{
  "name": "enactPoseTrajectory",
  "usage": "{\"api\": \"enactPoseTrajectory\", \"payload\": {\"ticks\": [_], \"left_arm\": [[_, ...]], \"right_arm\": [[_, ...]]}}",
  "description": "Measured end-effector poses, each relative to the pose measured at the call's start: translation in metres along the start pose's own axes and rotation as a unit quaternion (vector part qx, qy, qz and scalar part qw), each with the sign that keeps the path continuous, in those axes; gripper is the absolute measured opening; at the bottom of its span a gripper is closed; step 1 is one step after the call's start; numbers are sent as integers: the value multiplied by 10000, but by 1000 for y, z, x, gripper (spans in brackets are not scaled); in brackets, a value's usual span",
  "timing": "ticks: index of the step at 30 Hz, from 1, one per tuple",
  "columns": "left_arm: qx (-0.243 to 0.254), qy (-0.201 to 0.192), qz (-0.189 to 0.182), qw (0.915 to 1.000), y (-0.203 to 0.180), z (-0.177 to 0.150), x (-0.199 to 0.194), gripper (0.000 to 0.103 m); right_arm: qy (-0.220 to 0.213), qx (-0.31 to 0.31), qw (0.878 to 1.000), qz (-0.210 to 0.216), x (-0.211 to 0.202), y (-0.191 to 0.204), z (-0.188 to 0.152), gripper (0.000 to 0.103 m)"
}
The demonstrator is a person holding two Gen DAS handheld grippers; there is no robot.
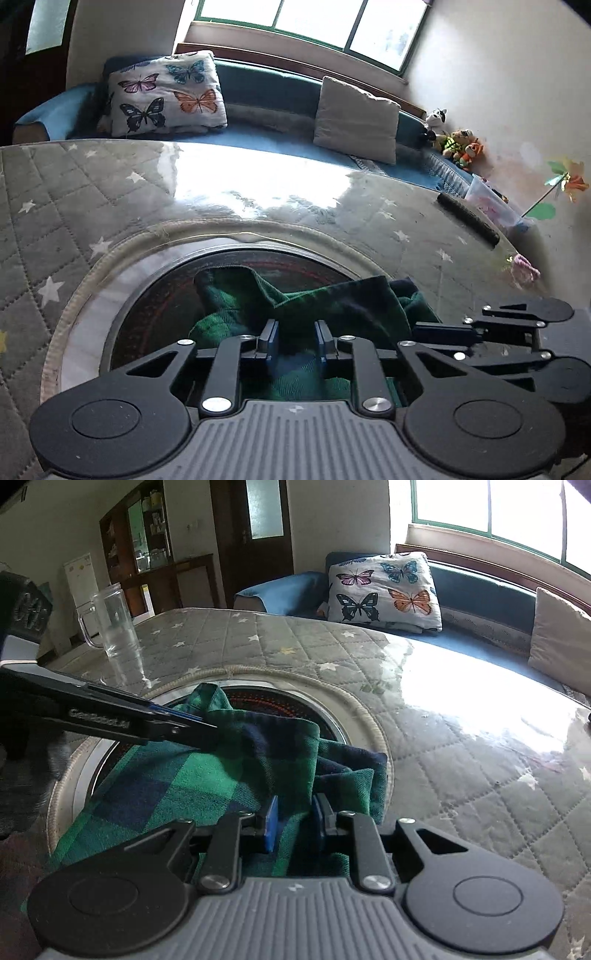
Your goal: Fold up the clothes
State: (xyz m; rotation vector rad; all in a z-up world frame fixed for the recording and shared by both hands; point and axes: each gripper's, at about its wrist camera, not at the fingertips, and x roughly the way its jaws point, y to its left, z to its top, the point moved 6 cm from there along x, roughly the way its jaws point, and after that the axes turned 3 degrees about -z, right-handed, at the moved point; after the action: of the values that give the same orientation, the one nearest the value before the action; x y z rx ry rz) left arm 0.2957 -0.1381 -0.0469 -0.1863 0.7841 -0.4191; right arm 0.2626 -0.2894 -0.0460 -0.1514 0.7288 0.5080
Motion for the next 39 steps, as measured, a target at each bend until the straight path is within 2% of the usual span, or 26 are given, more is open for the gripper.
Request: {"api": "enactPoseTrajectory", "payload": {"ticks": [4, 8, 14, 17, 23, 24, 28, 32, 35, 39], "left_arm": [[186, -130, -49, 9997, -9, 9, -4, 22], [257, -43, -47, 9996, -11, 14, 9, 22], [273, 80, -88, 9996, -12, 16, 24, 22], [200, 68, -133, 9997, -12, 18, 25, 22], [272, -21, -160, 9995, -18, 15, 1, 26], [278, -23, -159, 9995, -19, 14, -3, 30], [410, 6, -188, 9990, -28, 0, -23, 35], [610, 47, -264, 9978, -40, -21, -45, 35], [754, 59, -317, 9966, -50, -39, -61, 35], [949, 32, -386, 9947, -63, -64, -78, 35]], "right_arm": [[-96, -46, 9999, 23, -6, 1, 5, 19], [-190, -238, 9995, 90, -6, 8, 15, 19], [118, -415, 9991, 35, 26, 4, 19, 19], [137, -331, 9994, -33, 30, -1, 19, 19], [-58, -386, 9992, 41, 1, 4, 17, 19], [-96, -453, 9989, 87, -6, 8, 15, 19], [-157, -748, 9967, 291, -33, 33, 2, 21], [-188, -982, 9939, 459, -54, 55, -14, 21], [-195, -1169, 9921, 422, -64, 66, -30, 21], [-116, -1046, 9940, 281, -70, 61, -50, 21]]}}
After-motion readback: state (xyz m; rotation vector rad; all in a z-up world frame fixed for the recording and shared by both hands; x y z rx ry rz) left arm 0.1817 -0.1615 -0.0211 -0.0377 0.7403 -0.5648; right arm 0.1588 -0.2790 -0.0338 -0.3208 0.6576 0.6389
